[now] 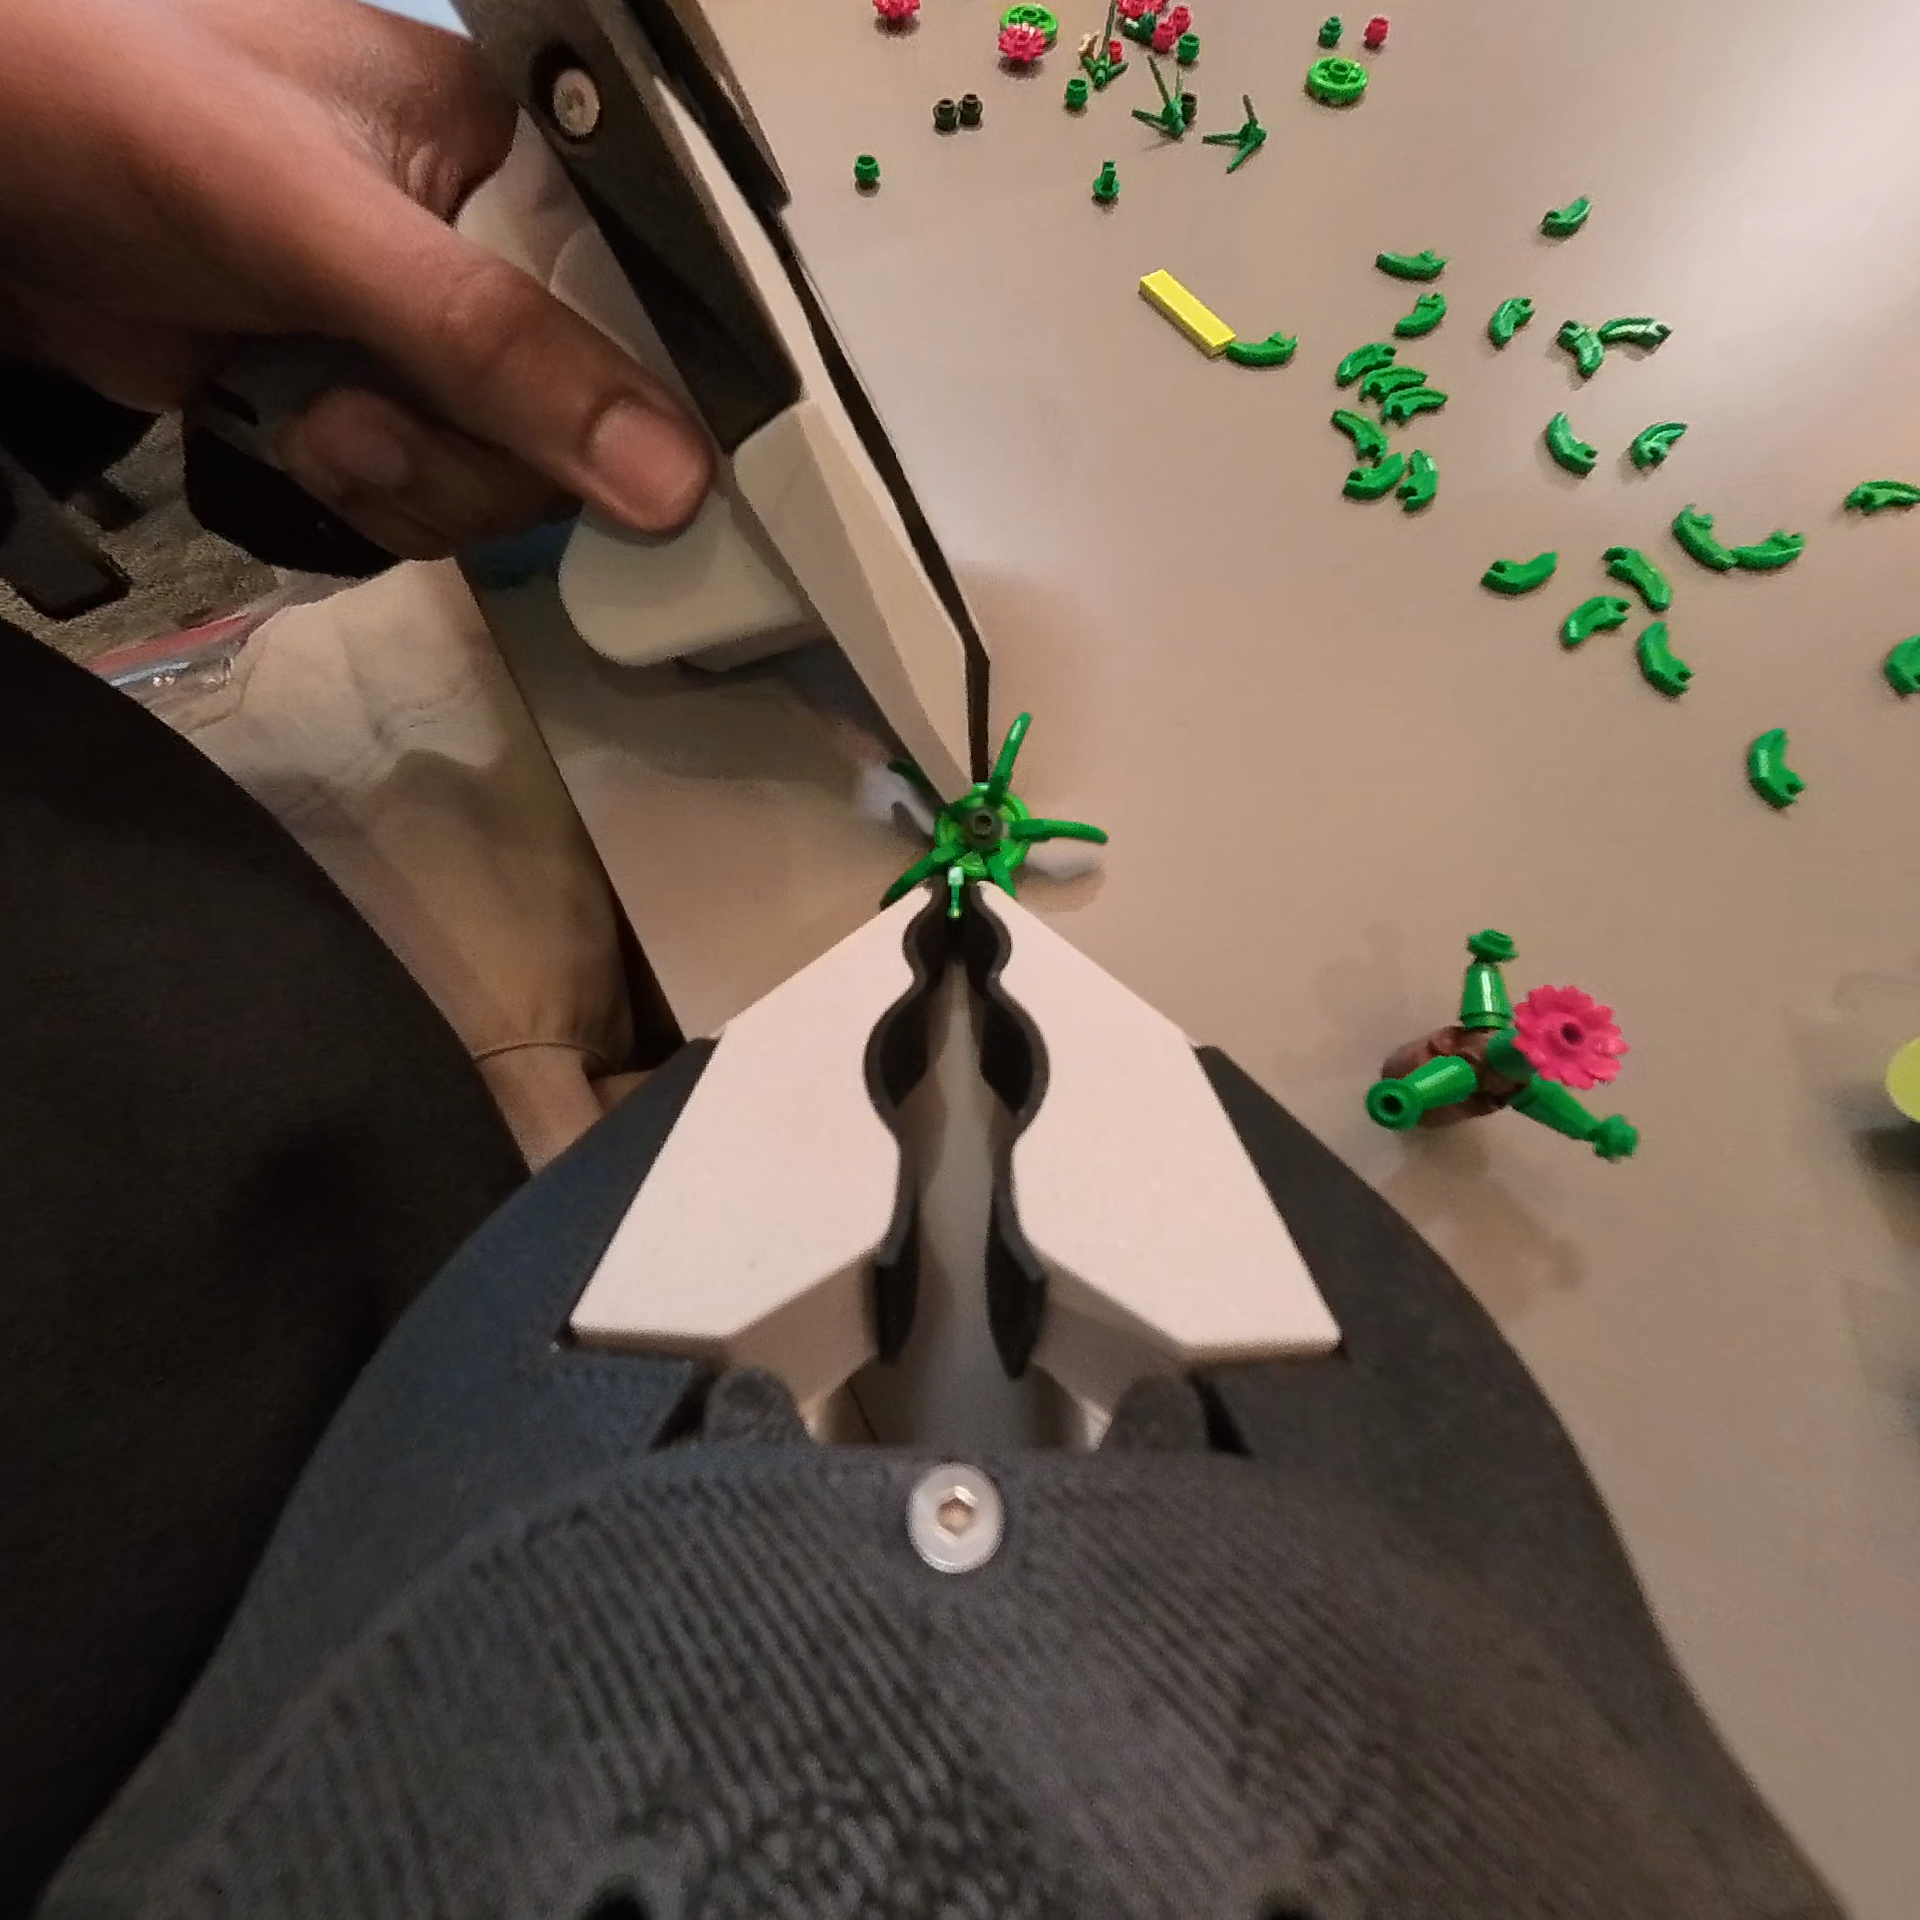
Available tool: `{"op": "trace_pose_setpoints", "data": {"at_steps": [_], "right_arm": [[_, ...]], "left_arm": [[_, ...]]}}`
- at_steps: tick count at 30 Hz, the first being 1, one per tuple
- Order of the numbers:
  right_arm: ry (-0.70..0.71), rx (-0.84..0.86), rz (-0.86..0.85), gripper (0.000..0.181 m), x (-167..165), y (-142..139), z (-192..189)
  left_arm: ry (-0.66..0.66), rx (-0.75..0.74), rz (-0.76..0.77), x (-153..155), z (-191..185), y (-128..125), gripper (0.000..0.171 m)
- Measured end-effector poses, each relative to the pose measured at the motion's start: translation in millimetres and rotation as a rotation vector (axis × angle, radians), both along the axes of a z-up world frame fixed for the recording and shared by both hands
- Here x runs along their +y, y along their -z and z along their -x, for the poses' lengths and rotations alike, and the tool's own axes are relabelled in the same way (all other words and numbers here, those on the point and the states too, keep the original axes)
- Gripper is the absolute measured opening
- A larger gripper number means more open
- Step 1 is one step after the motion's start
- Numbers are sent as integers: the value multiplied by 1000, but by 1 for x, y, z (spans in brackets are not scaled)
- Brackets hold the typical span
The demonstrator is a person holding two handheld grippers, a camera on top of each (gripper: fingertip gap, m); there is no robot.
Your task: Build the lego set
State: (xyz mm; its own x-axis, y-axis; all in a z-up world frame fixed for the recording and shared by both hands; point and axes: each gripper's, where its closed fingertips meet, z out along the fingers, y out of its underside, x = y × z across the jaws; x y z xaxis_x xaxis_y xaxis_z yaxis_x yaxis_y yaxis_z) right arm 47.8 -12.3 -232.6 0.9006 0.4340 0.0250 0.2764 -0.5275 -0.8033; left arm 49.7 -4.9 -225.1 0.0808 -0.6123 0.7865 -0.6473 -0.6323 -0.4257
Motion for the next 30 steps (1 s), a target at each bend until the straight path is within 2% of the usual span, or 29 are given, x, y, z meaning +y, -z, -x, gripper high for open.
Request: {"op": "trace_pose_setpoints", "data": {"at_steps": [5,10,17,20,25,30], "right_arm": [[0,2,-11,1,-1,-1,-1],[-2,1,-21,1,-2,-2,-1],[-5,2,-33,1,-3,-2,-2],[-7,4,-35,1,-4,-2,-3],[-2,5,-37,1,-5,-3,-5],[-3,10,-35,1,-5,-3,-5]], "left_arm": [[1,-18,38,-1,-2,-4,4],[19,-79,155,-7,-6,-15,1],[38,-35,68,-11,-8,-8,10],[61,-45,45,-16,-10,-9,9],[80,-61,-78,-15,-13,-9,6],[62,-84,-156,-11,-17,-11,4]]}}
